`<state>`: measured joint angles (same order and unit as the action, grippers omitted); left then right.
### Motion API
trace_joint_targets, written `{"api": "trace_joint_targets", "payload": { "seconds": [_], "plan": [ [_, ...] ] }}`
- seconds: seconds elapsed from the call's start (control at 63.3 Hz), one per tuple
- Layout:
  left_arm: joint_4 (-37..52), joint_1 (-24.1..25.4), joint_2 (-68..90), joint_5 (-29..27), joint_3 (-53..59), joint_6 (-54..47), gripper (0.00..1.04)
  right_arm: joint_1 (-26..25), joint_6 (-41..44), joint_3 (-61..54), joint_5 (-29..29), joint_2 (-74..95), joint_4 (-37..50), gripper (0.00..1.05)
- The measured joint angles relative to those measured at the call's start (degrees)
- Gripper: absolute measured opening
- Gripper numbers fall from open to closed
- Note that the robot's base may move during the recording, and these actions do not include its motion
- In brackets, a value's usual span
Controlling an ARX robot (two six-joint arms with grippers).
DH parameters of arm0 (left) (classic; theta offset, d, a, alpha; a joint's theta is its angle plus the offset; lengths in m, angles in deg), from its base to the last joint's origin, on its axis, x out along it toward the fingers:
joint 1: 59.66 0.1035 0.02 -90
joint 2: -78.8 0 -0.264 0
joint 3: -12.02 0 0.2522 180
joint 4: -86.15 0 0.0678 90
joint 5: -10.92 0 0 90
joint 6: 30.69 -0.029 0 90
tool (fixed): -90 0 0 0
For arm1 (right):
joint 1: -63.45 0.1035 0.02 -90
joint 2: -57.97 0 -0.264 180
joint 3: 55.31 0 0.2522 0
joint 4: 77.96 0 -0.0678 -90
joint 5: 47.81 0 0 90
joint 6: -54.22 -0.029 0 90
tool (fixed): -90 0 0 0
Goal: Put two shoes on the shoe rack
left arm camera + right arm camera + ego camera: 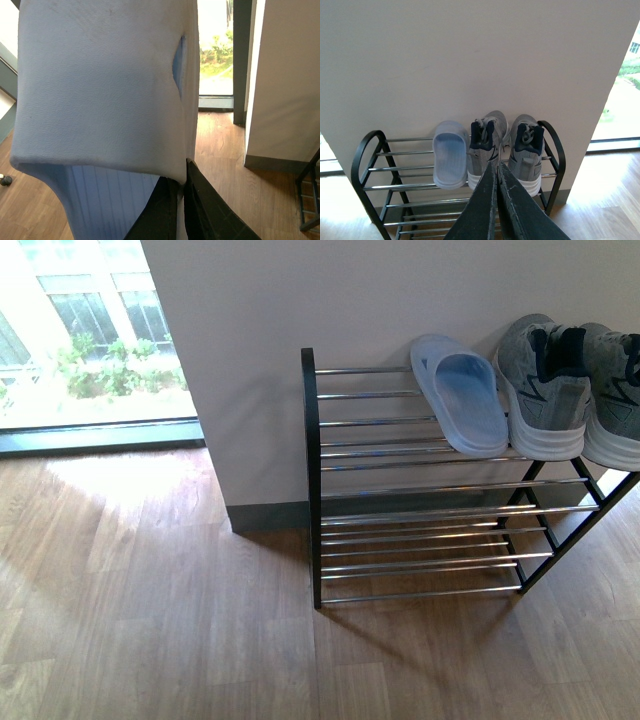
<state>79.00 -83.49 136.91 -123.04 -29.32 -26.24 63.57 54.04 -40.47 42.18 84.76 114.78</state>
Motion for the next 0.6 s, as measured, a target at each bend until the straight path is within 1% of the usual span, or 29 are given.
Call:
{"api": "trace_joint_targets", "payload": {
  "seconds": [0.174, 0.6],
  "plan": [
    [0.00, -0.02, 0.00, 0.02, 0.00, 0.00, 0.02, 0.00, 0.00, 0.00, 0.00, -5.11, -4.92, 0.01],
    [0.00, -0.02, 0.00, 0.00, 0.00, 0.00, 0.02, 0.00, 0.00, 0.00, 0.00, -14.23, -13.88, 0.01]
  ]
}}
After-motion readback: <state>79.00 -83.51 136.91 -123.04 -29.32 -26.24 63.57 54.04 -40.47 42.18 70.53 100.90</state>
